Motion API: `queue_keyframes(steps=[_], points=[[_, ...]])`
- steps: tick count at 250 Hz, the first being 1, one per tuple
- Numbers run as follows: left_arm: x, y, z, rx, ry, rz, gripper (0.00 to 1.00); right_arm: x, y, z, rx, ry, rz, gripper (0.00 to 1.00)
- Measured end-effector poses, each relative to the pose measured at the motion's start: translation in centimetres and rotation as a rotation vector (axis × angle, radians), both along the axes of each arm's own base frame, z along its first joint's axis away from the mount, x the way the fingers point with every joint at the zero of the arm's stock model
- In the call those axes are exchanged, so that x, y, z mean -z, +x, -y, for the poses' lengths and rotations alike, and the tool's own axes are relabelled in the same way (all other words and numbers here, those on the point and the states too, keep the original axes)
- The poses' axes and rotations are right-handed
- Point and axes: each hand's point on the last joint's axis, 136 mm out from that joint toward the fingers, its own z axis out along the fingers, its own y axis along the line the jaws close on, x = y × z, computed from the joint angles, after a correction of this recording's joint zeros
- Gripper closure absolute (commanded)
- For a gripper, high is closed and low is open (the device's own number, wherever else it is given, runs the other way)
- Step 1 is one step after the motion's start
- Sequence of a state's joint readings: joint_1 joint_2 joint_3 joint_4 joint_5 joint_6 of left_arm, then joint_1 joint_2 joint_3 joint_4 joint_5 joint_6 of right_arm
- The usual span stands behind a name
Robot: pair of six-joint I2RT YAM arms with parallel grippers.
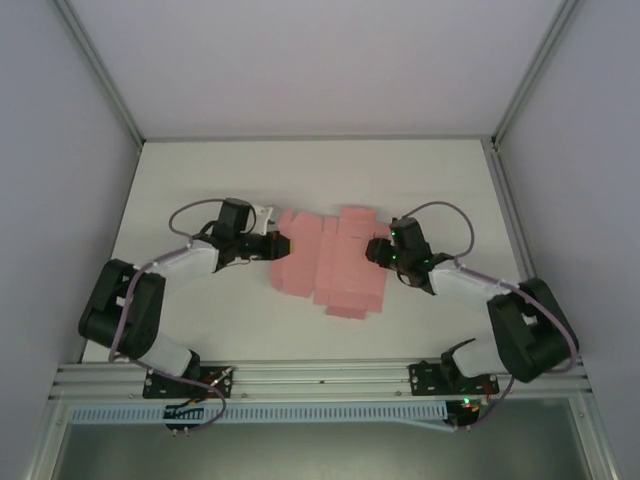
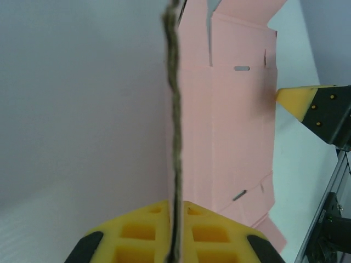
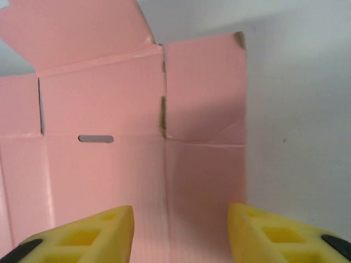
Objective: Assemble paper box
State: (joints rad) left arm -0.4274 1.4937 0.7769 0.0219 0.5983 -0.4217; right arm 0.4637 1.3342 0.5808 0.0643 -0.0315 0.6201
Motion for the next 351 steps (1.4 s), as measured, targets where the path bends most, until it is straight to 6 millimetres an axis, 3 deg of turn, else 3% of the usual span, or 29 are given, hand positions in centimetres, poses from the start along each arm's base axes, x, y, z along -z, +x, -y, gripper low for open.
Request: queue_keyframes(steps=[30,52,79,107,137,189,199,213,221,251,280,298,310,324,338,351], points=[[-5.7,0.3,-0.1,0.021,-0.037,0.200,1.00,-6.5,0.3,1.3,0.020,0.063,0.176,0.20],[-10.6,-0.2,-0.1,0.046,-0.090,0.359,1.00,-12.3,0.0,3.1,0.046,0.130,0.341,0.11],[-16.4,-1.9,-0.1,0.092,-0.178,0.545,1.00,-17.8,-1.3,5.6,0.071,0.206,0.509,0.04],[-21.6,-3.9,-0.6,0.118,-0.262,0.717,1.00,-21.2,-2.7,6.5,0.033,0.265,0.615,0.01],[-25.9,-6.5,-1.1,0.149,-0.353,0.864,1.00,-22.4,-3.7,4.8,-0.092,0.335,0.638,0.07],[-27.9,-9.6,-1.4,0.212,-0.459,0.925,1.00,-23.0,-3.9,1.3,-0.317,0.450,0.614,0.30],[-28.1,-9.8,-1.4,0.216,-0.467,0.929,1.00,-23.3,-4.0,0.7,-0.354,0.473,0.614,0.39],[-28.3,-10.0,-1.4,0.221,-0.475,0.930,1.00,-23.7,-4.4,0.1,-0.405,0.496,0.624,0.64],[-28.4,-10.0,-1.5,0.220,-0.478,0.930,1.00,-24.1,-4.6,-0.1,-0.429,0.502,0.638,0.72],[-28.7,-9.8,-1.7,0.199,-0.478,0.943,1.00,-24.9,-5.3,-0.5,-0.489,0.513,0.673,0.77],[-28.6,-9.3,-1.8,0.171,-0.468,0.939,1.00,-25.4,-6.0,-0.6,-0.531,0.481,0.721,1.00],[-28.3,-8.8,-2.0,0.141,-0.452,0.925,1.00,-25.5,-6.5,-0.7,-0.554,0.449,0.746,1.00],[-27.9,-8.2,-2.1,0.113,-0.434,0.910,0.90,-25.3,-6.6,-0.6,-0.563,0.423,0.756,1.00],[-27.1,-7.4,-2.4,0.072,-0.396,0.887,0.41,-24.8,-6.7,-0.6,-0.570,0.382,0.758,1.00],[-25.8,-6.4,-2.8,0.023,-0.349,0.839,0.03,-24.2,-6.6,-0.6,-0.565,0.341,0.747,1.00],[-24.5,-5.4,-3.3,-0.037,-0.296,0.789,0.00,-23.7,-6.2,-0.6,-0.552,0.288,0.734,1.00]])
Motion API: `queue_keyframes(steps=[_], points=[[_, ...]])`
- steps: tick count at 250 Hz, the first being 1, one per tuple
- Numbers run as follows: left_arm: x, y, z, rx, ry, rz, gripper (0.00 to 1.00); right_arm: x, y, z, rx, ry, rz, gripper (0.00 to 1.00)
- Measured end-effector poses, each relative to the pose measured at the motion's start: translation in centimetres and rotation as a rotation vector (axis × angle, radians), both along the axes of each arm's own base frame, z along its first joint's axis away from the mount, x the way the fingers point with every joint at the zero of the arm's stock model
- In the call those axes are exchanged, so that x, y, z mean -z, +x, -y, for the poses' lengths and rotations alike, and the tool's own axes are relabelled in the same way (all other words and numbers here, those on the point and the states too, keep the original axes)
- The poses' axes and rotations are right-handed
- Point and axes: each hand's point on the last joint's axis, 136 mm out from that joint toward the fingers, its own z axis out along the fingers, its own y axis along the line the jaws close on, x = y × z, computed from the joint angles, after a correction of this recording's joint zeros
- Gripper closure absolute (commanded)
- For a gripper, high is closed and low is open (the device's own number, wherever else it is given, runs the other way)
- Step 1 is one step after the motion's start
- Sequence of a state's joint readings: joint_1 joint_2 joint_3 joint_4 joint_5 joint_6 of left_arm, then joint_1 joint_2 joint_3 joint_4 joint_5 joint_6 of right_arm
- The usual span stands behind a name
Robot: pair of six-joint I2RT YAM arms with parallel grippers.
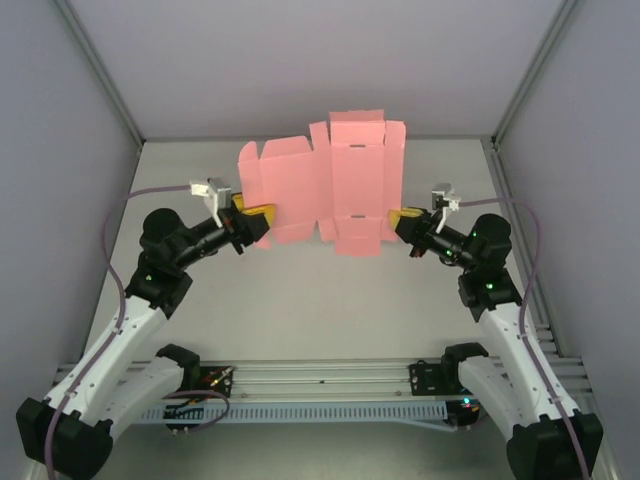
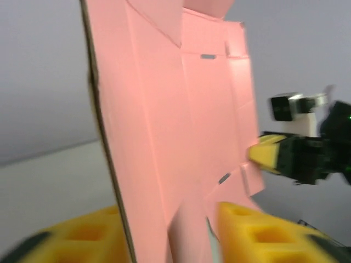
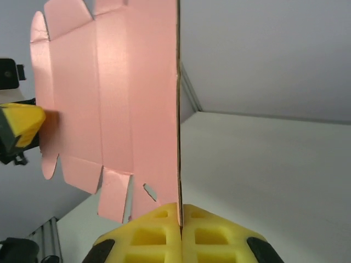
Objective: Assemble paper box
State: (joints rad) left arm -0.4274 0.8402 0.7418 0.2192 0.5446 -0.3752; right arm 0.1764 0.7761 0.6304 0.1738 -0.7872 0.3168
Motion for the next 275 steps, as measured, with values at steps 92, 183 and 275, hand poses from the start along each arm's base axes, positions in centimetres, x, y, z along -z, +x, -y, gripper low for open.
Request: queue_keyframes(steps=[92,183,275], points=[[9.1,6.7,-9.5,-0.690,0.296,-0.391,0.00,14.9,2.1,-4.2,-0.017,-0.656,-0.214,1.00],[13.8,8.9,-7.9,-0.650,0.404,-0.509,0.00,17.7,6.3,-4.7,0.150,-1.277,0.259,1.00],[14.6,12.6,-3.7,-0.497,0.386,-0.550,0.00,17.4,5.8,-6.4,0.155,-1.379,0.612,1.00]])
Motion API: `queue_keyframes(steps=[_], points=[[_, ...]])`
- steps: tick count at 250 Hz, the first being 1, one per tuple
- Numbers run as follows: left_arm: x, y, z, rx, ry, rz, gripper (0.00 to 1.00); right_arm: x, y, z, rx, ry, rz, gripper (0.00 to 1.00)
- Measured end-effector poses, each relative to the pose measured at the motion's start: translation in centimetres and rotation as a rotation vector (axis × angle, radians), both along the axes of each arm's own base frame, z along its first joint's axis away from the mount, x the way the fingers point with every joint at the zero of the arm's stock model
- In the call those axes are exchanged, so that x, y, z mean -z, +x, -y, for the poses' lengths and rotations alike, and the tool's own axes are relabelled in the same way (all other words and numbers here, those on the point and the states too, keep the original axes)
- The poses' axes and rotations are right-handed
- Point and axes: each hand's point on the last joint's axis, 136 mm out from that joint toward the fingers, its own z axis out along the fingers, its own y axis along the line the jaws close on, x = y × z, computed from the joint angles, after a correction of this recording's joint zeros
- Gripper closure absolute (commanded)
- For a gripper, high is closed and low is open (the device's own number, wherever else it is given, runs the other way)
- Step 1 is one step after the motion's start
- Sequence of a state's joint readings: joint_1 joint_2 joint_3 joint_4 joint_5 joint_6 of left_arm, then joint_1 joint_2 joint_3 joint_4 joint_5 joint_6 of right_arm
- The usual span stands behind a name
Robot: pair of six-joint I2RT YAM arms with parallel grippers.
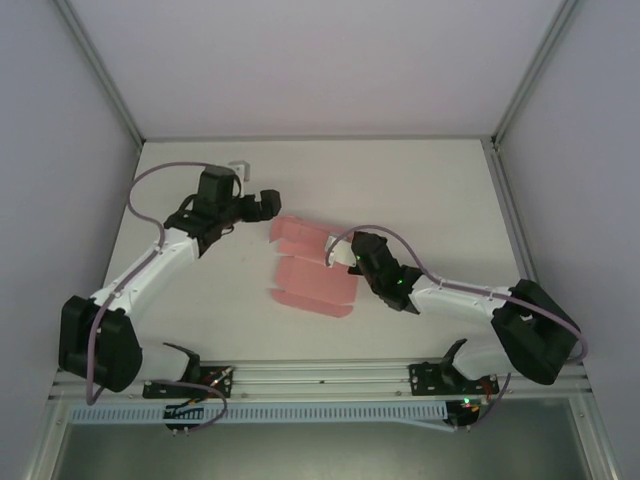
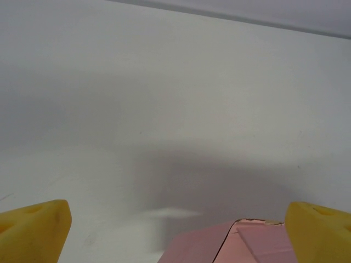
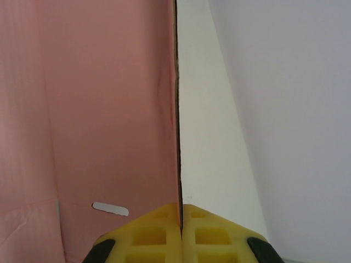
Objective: Assemble paper box
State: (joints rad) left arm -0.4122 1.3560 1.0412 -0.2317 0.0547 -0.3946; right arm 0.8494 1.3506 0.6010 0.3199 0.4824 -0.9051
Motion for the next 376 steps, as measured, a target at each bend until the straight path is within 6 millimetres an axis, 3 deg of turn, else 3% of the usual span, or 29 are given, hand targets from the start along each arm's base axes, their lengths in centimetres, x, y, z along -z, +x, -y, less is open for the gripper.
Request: queue_keyframes(steps=[40,119,153,222,256,281,337,350,376], points=[[1.7,0.4,1.4,0.074,-0.001,-0.033,0.00,-1.0,0.4,-0.2,-0.002,0.013,0.042,1.00],[5.7,-0.1,3.5,0.186,0.066,-0.101,0.00,-0.9,0.4,-0.2,0.002,0.022,0.036,1.00],[6.3,-0.7,5.3,0.241,0.094,-0.091,0.00,-0.6,0.3,0.0,0.011,0.018,0.023,1.00],[6.9,0.0,6.1,0.214,0.102,-0.058,0.00,0.4,0.2,0.6,0.047,0.028,-0.022,1.00],[7.0,-0.5,5.7,0.193,0.089,-0.050,0.00,0.1,0.4,0.7,0.059,0.032,-0.007,1.00],[6.6,-1.9,4.3,0.194,0.039,-0.049,0.00,-0.4,0.6,0.5,0.059,0.057,0.009,1.00],[5.5,-2.4,-2.5,0.097,-0.155,-0.030,0.01,-1.9,0.9,0.7,0.057,0.169,0.006,1.00],[6.0,-2.6,-2.8,0.107,-0.189,-0.030,0.04,-2.3,0.8,0.8,0.053,0.201,0.004,1.00],[6.6,-3.2,-1.8,0.162,-0.253,-0.038,0.21,-3.2,0.8,0.9,0.045,0.257,-0.002,1.00]])
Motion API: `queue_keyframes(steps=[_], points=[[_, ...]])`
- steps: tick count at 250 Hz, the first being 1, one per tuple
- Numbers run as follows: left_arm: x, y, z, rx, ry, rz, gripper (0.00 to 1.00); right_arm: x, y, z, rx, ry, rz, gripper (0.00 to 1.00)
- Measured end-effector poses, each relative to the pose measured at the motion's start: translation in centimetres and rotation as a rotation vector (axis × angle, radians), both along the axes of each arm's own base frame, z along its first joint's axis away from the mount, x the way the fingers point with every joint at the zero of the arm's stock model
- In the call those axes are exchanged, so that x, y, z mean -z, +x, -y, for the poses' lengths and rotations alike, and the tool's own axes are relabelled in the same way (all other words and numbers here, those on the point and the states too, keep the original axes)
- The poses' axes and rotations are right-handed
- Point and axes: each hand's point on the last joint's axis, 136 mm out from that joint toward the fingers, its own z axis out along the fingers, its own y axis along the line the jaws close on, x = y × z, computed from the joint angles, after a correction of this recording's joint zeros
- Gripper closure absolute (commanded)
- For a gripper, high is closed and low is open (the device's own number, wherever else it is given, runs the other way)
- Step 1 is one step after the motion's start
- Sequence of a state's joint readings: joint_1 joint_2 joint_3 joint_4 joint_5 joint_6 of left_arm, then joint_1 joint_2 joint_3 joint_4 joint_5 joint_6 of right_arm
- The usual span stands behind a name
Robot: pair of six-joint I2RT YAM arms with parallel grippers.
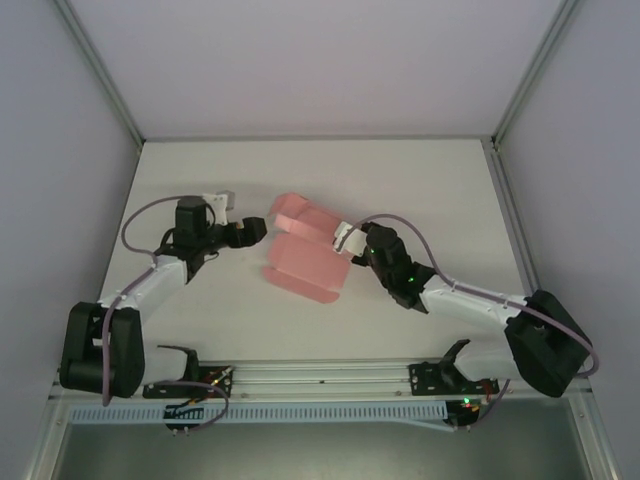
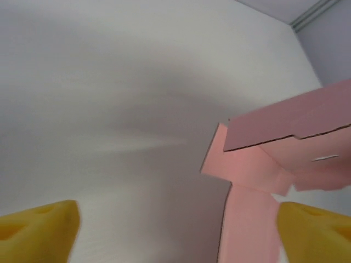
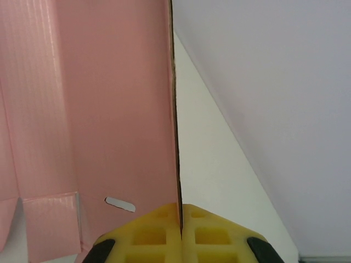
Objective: Assemble paper box
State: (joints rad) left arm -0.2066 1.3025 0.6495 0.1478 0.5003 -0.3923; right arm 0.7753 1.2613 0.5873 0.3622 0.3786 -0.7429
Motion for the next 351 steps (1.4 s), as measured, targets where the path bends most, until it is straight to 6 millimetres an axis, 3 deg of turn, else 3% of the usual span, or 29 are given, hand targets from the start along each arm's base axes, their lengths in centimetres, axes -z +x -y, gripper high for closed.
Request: queue_keyframes(steps=[34,57,112,176,253,314,351], points=[[-0.5,0.8,1.5,0.060,-0.079,0.055,0.33,-0.2,-0.1,-0.1,-0.018,0.051,-0.027,1.00],[-0.6,1.5,2.2,0.087,-0.108,0.090,0.35,0.2,-0.3,-0.1,-0.027,0.067,-0.056,1.00],[0.7,2.8,3.3,0.126,-0.148,0.118,0.46,0.4,-0.6,-0.2,-0.045,0.106,-0.093,1.00],[0.2,1.9,4.5,0.197,-0.238,0.175,1.00,0.6,-0.6,0.1,-0.036,0.133,-0.121,1.00],[-0.3,0.7,5.7,0.236,-0.188,0.231,1.00,1.4,-0.8,0.4,-0.022,0.127,-0.161,1.00],[-1.7,-2.1,10.0,0.244,0.106,0.385,1.00,1.2,-0.7,0.5,-0.010,0.128,-0.186,1.00],[-1.6,-2.4,11.5,0.213,0.283,0.443,1.00,1.4,-0.7,0.3,-0.018,0.113,-0.189,1.00]])
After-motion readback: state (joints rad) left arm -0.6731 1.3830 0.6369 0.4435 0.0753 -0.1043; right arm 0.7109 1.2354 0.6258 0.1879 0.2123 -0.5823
